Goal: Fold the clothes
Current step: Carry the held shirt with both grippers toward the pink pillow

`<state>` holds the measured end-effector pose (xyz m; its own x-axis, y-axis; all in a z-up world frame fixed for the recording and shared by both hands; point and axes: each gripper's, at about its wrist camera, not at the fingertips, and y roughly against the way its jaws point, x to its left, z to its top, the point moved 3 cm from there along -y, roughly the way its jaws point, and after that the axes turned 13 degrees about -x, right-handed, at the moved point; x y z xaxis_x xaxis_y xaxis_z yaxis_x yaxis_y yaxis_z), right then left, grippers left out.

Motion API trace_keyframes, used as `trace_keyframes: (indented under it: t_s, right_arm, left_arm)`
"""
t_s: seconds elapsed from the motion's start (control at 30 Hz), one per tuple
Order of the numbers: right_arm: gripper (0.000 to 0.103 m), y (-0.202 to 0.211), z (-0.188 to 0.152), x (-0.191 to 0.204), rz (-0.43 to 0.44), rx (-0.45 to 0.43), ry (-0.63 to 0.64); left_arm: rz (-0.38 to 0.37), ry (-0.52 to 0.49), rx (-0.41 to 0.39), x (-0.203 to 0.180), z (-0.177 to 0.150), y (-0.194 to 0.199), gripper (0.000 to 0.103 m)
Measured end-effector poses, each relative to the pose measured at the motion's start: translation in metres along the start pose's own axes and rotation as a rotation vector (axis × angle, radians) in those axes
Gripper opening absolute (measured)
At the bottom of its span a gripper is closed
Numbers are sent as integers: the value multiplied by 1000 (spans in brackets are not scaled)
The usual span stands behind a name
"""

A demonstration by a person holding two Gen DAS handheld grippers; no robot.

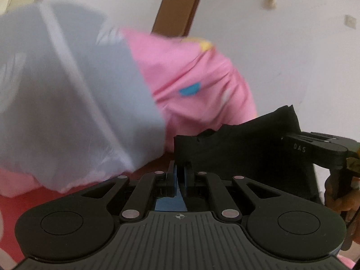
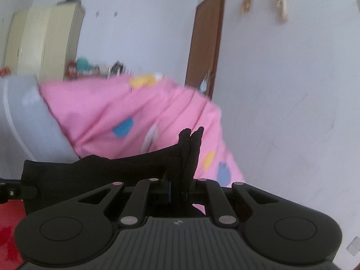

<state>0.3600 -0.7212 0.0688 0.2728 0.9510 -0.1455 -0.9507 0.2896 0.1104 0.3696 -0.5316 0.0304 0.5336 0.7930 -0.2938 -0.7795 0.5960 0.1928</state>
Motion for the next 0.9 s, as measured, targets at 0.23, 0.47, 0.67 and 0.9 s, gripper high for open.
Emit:
trace_keyframes:
  t_s: [0.23, 0.47, 0.67, 0.9]
  right_arm:
    - [10, -49, -39, 5, 36, 148, -18]
    - [12, -78, -61, -5, 78, 289, -90]
    - [46, -68, -57, -61, -30, 220, -447]
    - [38, -21, -37, -97, 124, 85, -681]
  left_arm:
    - [29, 36, 68, 23, -34, -25, 5]
    - [27, 128, 124, 42, -45, -40, 12]
    - [77, 213, 110, 64, -34, -40, 26]
    - [56, 52, -13, 45, -17, -15, 26]
